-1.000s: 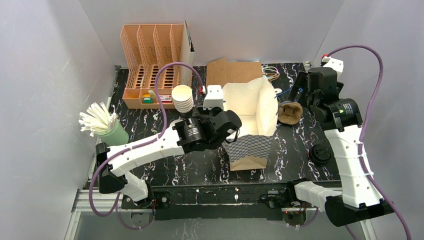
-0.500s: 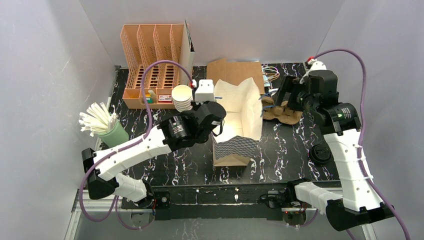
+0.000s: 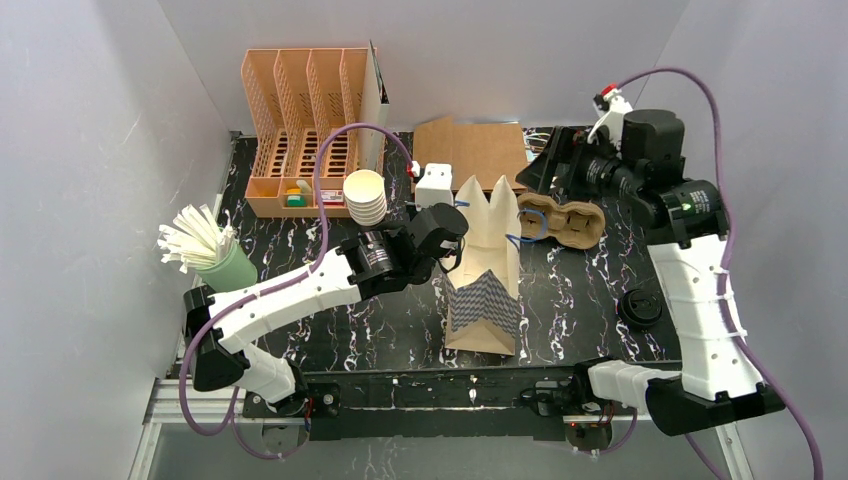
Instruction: Pack the takeout coffee
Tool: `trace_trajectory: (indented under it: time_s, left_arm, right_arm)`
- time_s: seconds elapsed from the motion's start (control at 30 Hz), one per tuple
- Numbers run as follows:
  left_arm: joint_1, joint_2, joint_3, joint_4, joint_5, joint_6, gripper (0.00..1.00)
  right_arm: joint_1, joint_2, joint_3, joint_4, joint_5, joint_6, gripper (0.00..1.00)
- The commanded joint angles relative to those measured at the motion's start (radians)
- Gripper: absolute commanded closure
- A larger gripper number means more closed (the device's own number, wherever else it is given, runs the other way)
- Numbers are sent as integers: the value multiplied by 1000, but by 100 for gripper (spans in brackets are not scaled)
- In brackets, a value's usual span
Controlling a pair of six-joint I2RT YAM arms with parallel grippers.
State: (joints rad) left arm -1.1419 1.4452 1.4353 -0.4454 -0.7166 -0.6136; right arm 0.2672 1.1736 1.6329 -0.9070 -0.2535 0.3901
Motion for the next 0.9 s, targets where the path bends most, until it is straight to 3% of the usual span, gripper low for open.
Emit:
trace_trajectory:
  time_s: [0.0,0.07,0.3,0.5,0.63,0.87]
  left_arm:
    - [1,-40,33,4,-9,-2,100]
    - [1,-39,31,4,-3,-7,100]
    - [1,-45,27,4,0,-18,100]
    - [1,-53,28,3,-5,-14,100]
    - [1,-52,24,4,-6,-15,100]
    - [1,-54,24,4,-9,-14,100]
  right_arm:
    - [3,19,152,-51,-4,-22,2]
    - [3,53,191,-78,10,-19,2]
    - [3,140,183,-130,130,-23,21]
    - [22,217,171,-143,125,-48,23]
    - [78,294,204,-188,143,-64,32]
    - [175,348,161,-220,304,-62,40]
